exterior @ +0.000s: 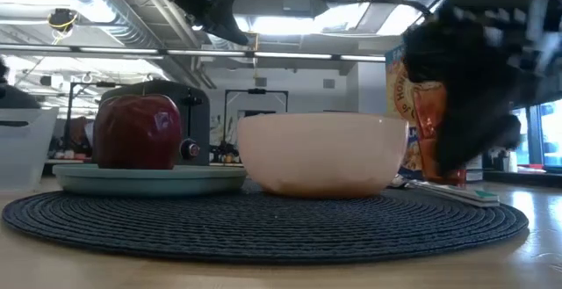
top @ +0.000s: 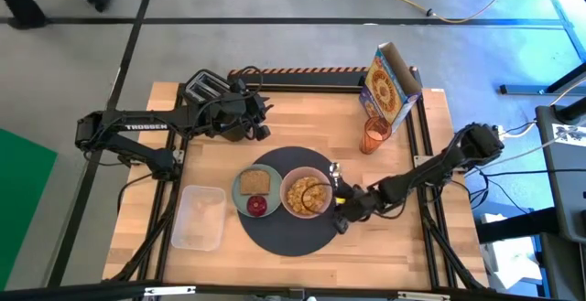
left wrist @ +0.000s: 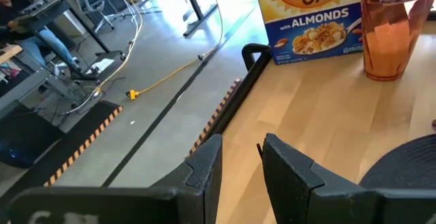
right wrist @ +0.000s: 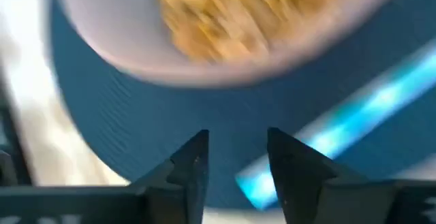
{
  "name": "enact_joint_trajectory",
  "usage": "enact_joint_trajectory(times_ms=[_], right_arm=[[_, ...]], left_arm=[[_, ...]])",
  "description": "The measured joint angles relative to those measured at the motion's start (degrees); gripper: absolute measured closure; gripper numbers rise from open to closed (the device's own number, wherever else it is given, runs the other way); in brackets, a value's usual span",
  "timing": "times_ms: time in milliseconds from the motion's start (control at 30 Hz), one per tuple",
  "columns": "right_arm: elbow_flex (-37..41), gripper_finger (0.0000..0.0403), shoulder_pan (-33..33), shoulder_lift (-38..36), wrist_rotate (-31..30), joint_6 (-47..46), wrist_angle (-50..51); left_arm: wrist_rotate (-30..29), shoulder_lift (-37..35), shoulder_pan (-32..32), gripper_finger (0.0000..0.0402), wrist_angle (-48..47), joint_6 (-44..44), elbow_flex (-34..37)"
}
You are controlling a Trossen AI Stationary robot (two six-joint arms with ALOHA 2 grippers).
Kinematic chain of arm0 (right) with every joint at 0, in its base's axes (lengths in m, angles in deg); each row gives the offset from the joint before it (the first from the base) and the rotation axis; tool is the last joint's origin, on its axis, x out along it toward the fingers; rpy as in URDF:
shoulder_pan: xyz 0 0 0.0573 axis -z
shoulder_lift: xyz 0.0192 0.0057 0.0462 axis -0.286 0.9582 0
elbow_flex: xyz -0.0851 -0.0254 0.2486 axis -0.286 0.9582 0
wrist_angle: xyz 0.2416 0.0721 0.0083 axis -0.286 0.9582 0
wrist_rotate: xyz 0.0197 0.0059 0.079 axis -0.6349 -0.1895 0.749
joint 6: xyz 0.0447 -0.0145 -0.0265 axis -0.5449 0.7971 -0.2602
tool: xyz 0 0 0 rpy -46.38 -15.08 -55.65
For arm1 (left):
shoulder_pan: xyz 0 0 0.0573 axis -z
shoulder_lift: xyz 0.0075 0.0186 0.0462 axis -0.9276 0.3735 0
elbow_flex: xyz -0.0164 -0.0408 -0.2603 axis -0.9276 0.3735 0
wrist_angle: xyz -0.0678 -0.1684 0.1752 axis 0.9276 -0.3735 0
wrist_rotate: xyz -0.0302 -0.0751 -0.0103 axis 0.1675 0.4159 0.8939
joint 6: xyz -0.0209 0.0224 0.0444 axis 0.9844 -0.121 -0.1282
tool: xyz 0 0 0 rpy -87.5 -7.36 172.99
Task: Arrange a breakfast setting
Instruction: Adjust the light pink bowl
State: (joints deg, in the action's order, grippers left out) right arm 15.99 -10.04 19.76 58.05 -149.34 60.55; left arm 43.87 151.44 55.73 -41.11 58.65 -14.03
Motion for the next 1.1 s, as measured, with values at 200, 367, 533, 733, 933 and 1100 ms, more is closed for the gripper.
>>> enact_joint_trajectory(times_ms=[200,367,533,733,933,1100], right_arm=[[0.0,0.0301,0.9,4.2,-1.1,2.3,-10.2],[0.0,0.0316,3.2,5.3,-2.5,2.6,-10.0],[0.0,0.0319,7.3,5.3,-3.2,4.9,-10.4],[0.0,0.0320,12.1,5.3,-3.2,10.2,-10.2],[0.0,0.0320,16.6,5.3,-5.8,15.1,-10.2],[0.0,0.0320,17.8,3.8,-3.5,19.1,-9.9]], left_arm=[[0.0,0.0,0.0,0.0306,-0.6,0.4,0.0],[0.0,0.0,0.0,0.0306,-1.8,0.6,0.0],[0.0,0.0,0.0,0.0306,-2.2,0.7,0.0],[0.0,0.0,0.0,0.0306,-2.5,0.7,0.0],[0.0,0.0,0.0,0.0306,-4.1,2.0,0.0],[0.8,0.0,0.0,0.0306,-11.7,7.3,0.0]])
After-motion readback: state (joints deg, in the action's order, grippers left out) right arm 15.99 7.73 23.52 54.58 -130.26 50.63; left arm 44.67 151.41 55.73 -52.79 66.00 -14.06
